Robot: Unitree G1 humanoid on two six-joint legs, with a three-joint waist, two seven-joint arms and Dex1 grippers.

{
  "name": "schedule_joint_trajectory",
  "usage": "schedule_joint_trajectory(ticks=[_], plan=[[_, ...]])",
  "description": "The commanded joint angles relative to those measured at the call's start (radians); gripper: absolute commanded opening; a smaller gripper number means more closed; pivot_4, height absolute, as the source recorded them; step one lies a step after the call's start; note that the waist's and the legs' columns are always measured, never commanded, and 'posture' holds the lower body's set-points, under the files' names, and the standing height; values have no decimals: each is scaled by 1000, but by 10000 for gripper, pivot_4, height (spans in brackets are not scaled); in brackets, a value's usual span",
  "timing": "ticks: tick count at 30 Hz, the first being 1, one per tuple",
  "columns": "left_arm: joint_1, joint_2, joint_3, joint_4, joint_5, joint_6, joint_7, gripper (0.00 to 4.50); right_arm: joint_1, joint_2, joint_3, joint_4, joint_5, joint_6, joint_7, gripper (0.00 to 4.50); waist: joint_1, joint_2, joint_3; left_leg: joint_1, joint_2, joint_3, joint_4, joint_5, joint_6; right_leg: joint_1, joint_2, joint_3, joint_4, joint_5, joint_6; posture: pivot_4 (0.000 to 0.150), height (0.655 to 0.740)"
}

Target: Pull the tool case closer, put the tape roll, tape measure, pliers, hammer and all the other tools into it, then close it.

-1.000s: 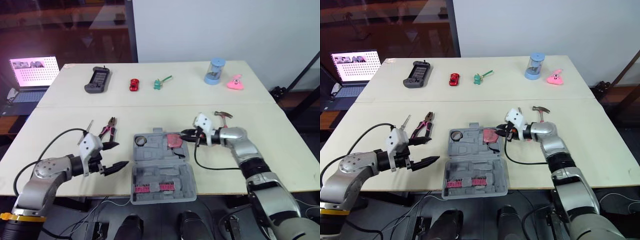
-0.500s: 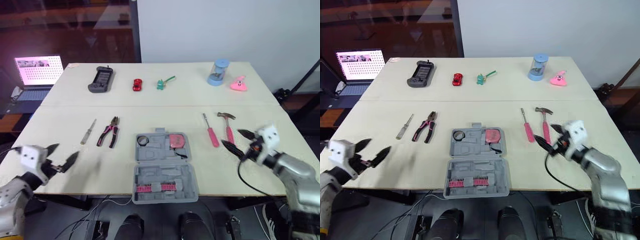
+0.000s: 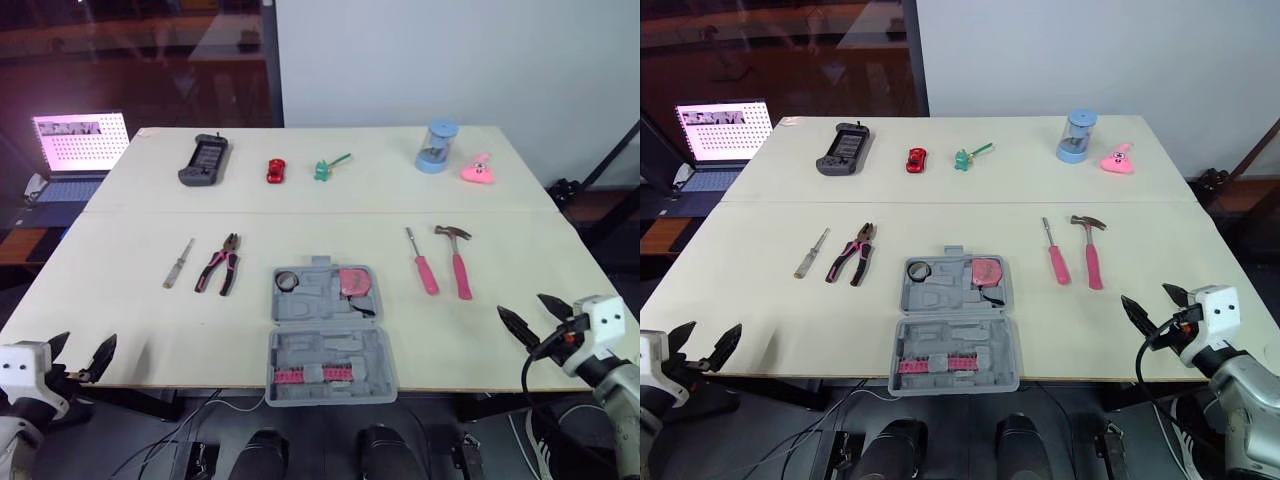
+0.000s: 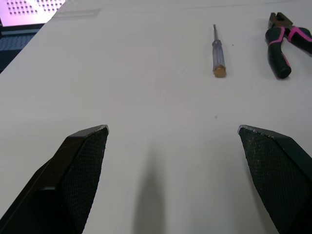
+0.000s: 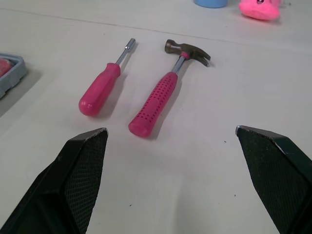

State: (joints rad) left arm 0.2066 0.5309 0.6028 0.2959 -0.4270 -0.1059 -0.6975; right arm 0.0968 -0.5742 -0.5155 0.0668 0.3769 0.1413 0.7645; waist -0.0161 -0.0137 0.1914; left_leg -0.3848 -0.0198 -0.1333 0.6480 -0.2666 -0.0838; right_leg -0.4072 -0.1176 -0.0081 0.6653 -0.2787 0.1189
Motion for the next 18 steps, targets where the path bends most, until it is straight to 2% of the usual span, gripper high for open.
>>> schedule_joint_trajectory(ticks=[1, 6, 8, 13, 15, 18], plan=[[-6, 18, -16, -79, -16, 7, -18, 45000, -64, -39, 52, -88, 53, 55, 37, 44509, -3, 0, 0, 0, 0, 0, 0, 0, 0, 0, 0, 0, 0, 0, 0, 1500, 6902], [-9, 9, -58, -260, -44, 150, 32, 45000, -200, -97, 195, -241, 143, 259, 99, 44509, -2, 1, 0, 0, 0, 0, 0, 0, 0, 0, 0, 0, 0, 0, 0, 1500, 6902], [-8, 13, -84, -334, -13, 251, 109, 45000, -252, -126, 257, -275, 165, 357, 111, 44509, 0, 1, 0, 0, 0, 0, 0, 0, 0, 0, 0, 0, 0, 0, 0, 1500, 6902], [-91, -12, -139, -603, -93, 553, 309, 45000, -417, -160, 401, -363, 242, 527, 176, 44509, 6, 0, 0, -2, 0, -1, 2, 0, 0, 0, 0, 0, -1, 0, 1, 1500, 6902], [-143, -26, -157, -658, -112, 681, 402, 45000, -500, -172, 457, -386, 265, 589, 206, 44509, 3, 0, 0, -3, 0, -2, 2, 0, 0, -1, 0, -1, 0, 1, 1, 1500, 6902], [-192, -27, -193, -700, -98, 782, 463, 45000, -598, -156, 471, -378, 324, 688, 192, 44509, -3, 0, 0, -2, 0, -1, 1, 0, 0, -1, 1, 0, 0, 1, 1, 1500, 6902]])
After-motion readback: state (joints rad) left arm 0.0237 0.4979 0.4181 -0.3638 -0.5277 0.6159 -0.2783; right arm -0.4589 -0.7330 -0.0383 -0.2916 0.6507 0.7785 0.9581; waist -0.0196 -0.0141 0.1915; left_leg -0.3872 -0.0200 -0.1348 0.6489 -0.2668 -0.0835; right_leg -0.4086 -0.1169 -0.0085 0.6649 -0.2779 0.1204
